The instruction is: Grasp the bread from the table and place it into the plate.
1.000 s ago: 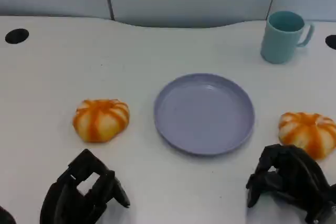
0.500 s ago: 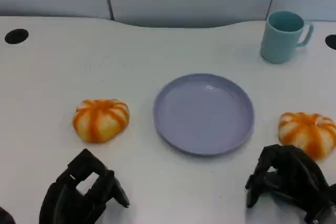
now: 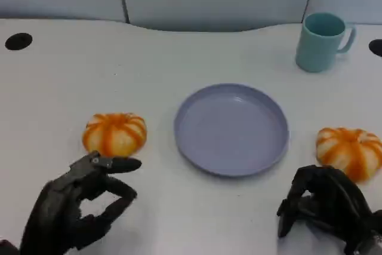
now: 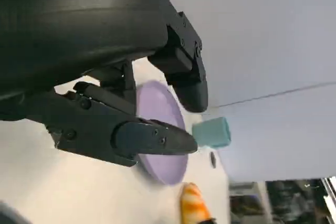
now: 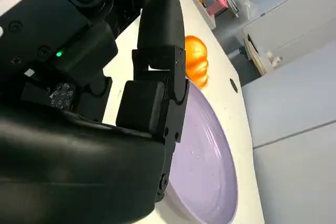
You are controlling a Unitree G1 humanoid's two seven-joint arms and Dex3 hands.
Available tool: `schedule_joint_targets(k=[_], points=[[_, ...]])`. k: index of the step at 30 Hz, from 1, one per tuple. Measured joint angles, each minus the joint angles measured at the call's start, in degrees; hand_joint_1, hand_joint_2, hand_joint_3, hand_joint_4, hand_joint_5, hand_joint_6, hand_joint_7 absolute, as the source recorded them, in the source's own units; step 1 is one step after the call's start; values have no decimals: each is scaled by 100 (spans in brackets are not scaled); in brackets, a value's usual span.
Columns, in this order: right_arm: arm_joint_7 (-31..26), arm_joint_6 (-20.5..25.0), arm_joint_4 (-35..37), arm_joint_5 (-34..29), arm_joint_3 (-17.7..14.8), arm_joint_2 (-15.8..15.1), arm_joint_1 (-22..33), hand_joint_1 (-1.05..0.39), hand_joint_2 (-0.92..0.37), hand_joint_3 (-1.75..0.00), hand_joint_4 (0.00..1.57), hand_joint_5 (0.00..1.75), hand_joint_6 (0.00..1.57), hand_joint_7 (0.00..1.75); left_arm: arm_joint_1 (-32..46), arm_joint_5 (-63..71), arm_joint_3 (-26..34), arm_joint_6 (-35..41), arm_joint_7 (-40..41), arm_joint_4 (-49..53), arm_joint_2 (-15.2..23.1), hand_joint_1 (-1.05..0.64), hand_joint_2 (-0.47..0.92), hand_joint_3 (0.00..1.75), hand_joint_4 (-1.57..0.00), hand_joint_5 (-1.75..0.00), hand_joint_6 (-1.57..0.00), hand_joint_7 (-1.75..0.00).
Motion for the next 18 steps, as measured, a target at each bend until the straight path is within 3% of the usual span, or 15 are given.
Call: schedule_joint_targets(k=[7,11,18], points=[[12,-58,57,-3,10,5,-22,-105,-53,0,157,69,157,47,-169,2920,-75,-96,1544,-602,707,-57,91,0,-25,-25,-35,0],[-7,-59,65,-7,19,7,-35,-105,-52,0,157,69,157,47,-343,4155,-260,442,2056,-1015,1054,-61,89,0,-19,-14,-27,0],[-44,-73,98,-3,21,41,-69,-105,-52,0,157,69,157,47,-866,5094,-862,1541,2039,-1080,1500,-64,89,0,-5,-5,-14,0]])
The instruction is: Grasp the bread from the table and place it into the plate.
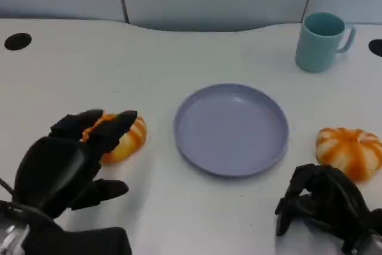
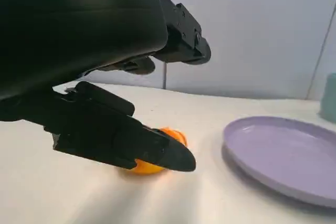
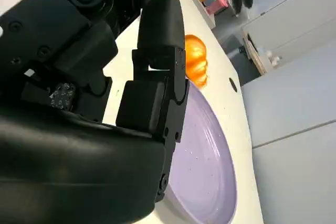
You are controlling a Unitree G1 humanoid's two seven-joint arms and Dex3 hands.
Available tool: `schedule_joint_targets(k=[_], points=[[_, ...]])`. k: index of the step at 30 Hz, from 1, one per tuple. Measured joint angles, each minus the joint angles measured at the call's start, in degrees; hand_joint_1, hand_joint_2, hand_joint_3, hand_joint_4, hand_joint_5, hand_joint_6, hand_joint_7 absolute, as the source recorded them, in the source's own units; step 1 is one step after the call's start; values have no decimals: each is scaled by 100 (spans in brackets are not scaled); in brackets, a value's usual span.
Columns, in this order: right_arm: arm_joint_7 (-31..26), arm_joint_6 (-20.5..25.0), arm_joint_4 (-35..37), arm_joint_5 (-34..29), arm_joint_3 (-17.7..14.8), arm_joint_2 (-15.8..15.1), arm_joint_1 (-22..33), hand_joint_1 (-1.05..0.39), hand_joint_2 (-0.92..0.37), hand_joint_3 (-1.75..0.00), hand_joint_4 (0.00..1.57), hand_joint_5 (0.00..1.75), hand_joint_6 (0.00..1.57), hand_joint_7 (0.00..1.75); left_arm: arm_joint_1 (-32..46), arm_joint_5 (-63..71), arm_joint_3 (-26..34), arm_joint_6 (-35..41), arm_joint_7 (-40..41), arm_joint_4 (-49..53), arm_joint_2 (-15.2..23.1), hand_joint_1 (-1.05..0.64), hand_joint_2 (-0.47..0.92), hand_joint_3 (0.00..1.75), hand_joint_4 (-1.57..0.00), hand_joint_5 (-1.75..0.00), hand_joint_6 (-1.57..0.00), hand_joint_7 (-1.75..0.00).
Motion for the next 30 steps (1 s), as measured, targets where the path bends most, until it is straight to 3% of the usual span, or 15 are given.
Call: schedule_joint_targets(k=[5,11,21,30], points=[[-4,-21,15,1,-3,53,-7,-105,-51,0,157,70,157,47,-549,112,-407,516,-237,341,303,-61,86,0,-4,-4,-15,-1],[-24,-1,-26,0,2,59,9,-105,-51,0,157,69,157,48,-1536,223,-987,1044,-488,1455,483,-61,87,0,-4,-3,-12,-1],[-24,31,-58,6,2,66,3,-105,-50,0,157,70,157,47,-3133,89,-1983,1698,-595,4121,116,-65,85,0,0,0,-3,0],[83,32,-28,27,-16,70,-1,-105,-50,0,157,68,157,46,-4008,-381,-2382,1453,-259,5763,-132,-61,81,0,-2,-1,-6,-1]])
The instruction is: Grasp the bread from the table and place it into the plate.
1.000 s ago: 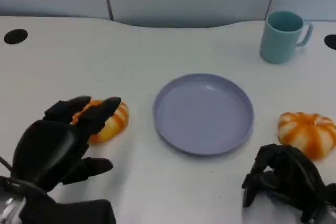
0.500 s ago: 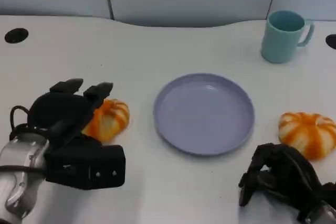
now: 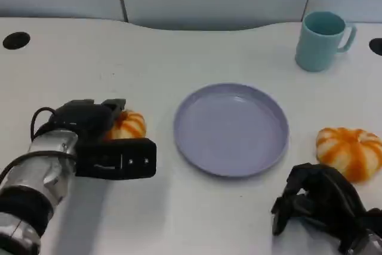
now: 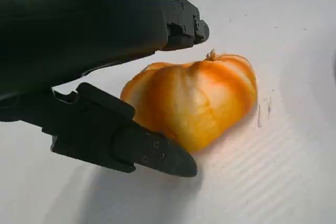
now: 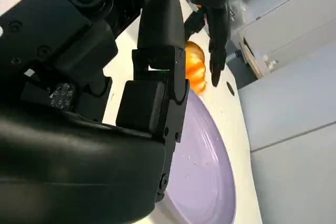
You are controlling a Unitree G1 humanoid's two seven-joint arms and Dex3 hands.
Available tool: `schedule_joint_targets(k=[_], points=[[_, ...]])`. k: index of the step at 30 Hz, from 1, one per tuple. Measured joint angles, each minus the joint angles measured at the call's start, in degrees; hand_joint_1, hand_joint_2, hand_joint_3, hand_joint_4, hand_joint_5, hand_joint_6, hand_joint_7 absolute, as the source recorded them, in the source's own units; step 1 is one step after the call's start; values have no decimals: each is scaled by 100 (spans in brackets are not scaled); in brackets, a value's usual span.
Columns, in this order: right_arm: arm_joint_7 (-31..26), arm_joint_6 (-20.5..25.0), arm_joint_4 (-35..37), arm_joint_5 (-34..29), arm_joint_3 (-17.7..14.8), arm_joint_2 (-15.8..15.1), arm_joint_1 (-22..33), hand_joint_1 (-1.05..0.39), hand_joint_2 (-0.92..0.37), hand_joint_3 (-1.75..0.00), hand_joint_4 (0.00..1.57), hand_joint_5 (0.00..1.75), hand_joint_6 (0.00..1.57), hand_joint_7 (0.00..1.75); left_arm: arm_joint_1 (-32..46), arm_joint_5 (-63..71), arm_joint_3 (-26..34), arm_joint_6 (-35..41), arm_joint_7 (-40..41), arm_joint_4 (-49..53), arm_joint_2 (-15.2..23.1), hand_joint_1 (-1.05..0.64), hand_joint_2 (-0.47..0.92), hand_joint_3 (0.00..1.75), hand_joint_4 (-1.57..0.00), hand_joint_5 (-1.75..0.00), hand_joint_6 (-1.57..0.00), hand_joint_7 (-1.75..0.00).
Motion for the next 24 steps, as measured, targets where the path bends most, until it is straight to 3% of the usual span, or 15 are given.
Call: schedule_joint_targets(k=[10,14,19,22,23,24], points=[[-31,98,-114,2,-4,-3,57,-105,-49,0,157,70,157,47,-559,-502,-197,-444,22,1325,-178,-44,81,0,-11,-5,-17,-5],[-18,104,-147,5,-5,-4,90,-105,-51,-1,157,69,157,46,-620,-773,-181,-550,-85,1525,-209,-39,80,0,-22,-10,-27,-8],[20,71,-147,4,-4,-5,113,-105,-51,-1,157,70,157,46,-637,-784,-278,-616,56,1597,-232,-24,86,2,-46,-17,-50,-9],[15,74,-165,5,-5,-4,133,-105,-51,-1,157,70,157,46,-625,-770,-364,-709,355,1624,-239,-23,91,10,-69,-30,-68,-10],[13,75,-175,5,-5,-4,142,-105,-51,-1,157,70,157,46,-622,-760,-399,-734,470,1641,-240,-27,92,12,-81,-50,-87,-16],[12,76,-183,5,-5,-4,150,-105,-51,-1,157,70,157,46,-612,-740,-452,-748,641,1657,-241,-29,92,12,-82,-83,-101,-19]])
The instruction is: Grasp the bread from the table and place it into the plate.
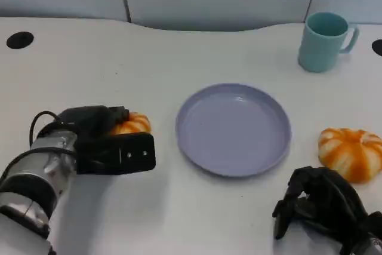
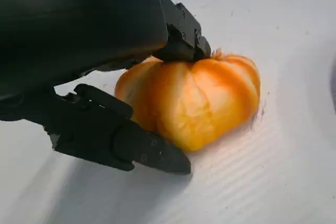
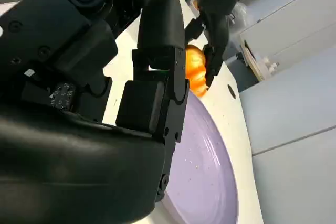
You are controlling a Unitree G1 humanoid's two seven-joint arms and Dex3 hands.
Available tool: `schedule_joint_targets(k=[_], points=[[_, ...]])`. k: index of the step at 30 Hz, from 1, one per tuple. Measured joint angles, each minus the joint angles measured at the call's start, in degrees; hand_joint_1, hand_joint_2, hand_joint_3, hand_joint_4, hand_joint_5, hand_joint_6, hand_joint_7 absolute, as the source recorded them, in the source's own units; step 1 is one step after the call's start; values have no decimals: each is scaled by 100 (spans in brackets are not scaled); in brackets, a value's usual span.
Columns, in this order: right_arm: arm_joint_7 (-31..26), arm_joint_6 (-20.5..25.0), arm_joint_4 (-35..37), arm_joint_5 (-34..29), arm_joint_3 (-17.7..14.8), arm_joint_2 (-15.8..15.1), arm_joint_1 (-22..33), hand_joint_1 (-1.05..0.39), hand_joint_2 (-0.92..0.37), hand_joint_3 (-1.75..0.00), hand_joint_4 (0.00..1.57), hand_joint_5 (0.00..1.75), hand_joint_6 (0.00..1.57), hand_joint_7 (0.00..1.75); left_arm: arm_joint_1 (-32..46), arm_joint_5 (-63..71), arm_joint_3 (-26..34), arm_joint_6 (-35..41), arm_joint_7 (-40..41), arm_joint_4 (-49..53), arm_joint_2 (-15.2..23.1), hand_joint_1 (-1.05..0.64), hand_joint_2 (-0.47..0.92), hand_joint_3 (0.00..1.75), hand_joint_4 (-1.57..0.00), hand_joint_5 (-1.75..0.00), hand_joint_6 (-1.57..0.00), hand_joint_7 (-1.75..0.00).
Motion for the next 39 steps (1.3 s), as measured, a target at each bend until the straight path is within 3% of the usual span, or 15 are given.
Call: schedule_joint_targets(k=[1,2,3,4,7,9,11,16,26,33,35,39], points=[[0,2,-7,1,0,0,7,-105,-51,-1,157,70,157,46,25,29,-44,-5,216,10,-5,-31,92,10,-80,-109,-109,-22],[0,3,-15,2,0,0,13,-105,-51,0,157,70,157,46,46,49,-96,-15,429,20,-10,-29,92,16,-81,-141,-97,-73],[0,4,-19,2,1,1,15,-105,-51,0,157,70,157,46,71,78,-147,-36,686,30,-13,-28,92,20,-82,-161,-78,-127],[1,4,-24,1,1,1,18,-105,-51,0,157,70,157,46,116,115,-186,-72,974,38,-14,-26,92,21,-82,-168,-71,-145],[5,4,-27,10,0,2,21,-105,-51,0,157,70,157,46,295,135,-210,-243,1765,55,-14,-26,92,44,-88,-174,-67,-170],[4,8,-29,14,0,3,20,-105,-51,0,157,70,157,46,449,134,-198,-377,2325,79,-14,-22,90,60,-87,-174,-64,-174],[6,7,-28,17,-6,2,20,-105,-51,0,157,70,157,46,590,162,-214,-495,2753,135,-15,-19,78,80,-86,-175,-63,-174],[15,7,-16,23,-25,-6,16,-105,-51,0,157,69,157,46,784,172,-189,-830,3279,217,-9,-19,70,87,-82,-175,-59,-175],[24,-19,3,20,-27,-12,1,-105,-50,0,157,70,157,46,763,-604,523,-1355,3200,-23,-101,-19,57,104,-83,-175,-58,-175],[8,16,-1,7,-21,-17,-16,-105,-52,-1,157,70,157,47,596,-576,502,-1898,3202,-545,-113,-15,51,112,-87,-175,-64,-175],[10,0,5,3,-19,-17,-17,-105,-52,-1,157,70,157,46,516,-566,472,-2104,3183,-700,-127,-18,49,126,-90,-175,-70,-175],[14,-61,20,-18,1,-18,-18,-105,-52,-1,157,70,157,47,421,-414,282,-2357,2892,-953,-192,-19,39,133,-91,-175,-73,-175]])
